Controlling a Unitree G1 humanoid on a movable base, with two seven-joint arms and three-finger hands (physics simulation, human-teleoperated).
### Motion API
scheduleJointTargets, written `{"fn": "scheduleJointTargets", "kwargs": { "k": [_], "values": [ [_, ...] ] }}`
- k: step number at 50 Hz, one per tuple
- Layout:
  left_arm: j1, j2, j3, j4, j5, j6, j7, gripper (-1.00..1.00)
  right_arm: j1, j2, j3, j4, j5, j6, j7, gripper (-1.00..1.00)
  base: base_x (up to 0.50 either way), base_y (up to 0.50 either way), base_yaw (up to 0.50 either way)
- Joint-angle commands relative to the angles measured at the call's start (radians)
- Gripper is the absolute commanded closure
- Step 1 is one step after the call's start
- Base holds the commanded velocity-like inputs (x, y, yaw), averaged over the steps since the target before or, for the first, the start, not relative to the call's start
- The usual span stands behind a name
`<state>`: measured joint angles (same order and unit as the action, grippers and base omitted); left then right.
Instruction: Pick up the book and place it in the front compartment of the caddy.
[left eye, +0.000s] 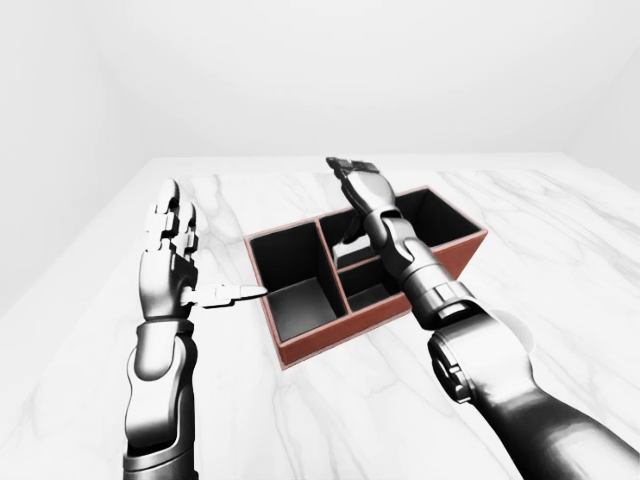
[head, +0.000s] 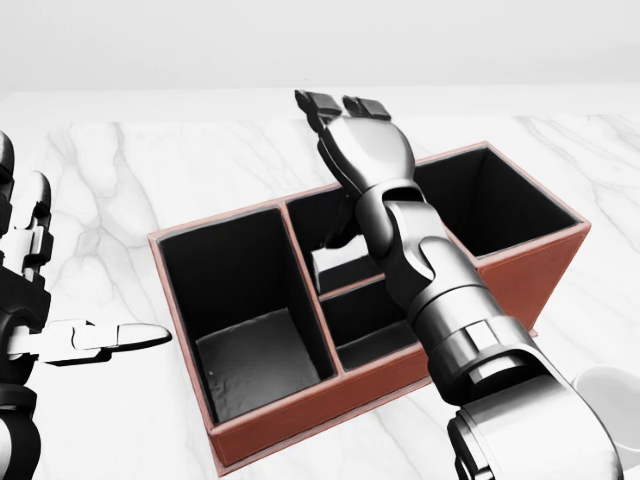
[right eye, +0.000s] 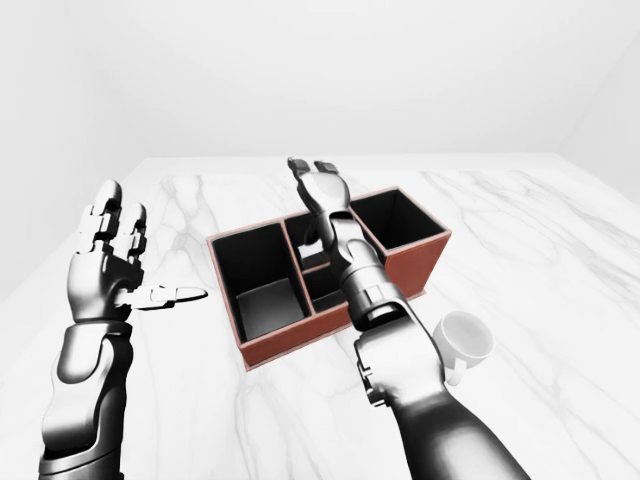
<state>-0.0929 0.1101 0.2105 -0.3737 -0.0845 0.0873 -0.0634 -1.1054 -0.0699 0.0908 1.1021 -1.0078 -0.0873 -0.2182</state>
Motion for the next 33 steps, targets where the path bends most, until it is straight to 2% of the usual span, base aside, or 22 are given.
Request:
{"fn": "scheduleJointTargets", "kwargs": {
  "k": [1,20,33],
  "values": [
    [-0.002,0.000,0.000,0.002,0.001,0.000,0.000,-0.96,-0.001,0.000,-0.003,-0.005,-0.005,0.000,-0.008,-1.00,0.00,0.00,0.00],
    [0.002,-0.002,-0.004,0.004,0.006,0.000,0.001,-0.96,0.026,-0.003,-0.014,-0.108,0.016,0.000,0.050,-1.00,0.00,0.00,0.00],
    [0.012,-0.007,-0.004,0.018,0.007,0.000,-0.002,-0.96,0.102,0.003,-0.036,-0.335,0.086,0.000,0.155,-1.00,0.00,0.00,0.00]
  ]
}}
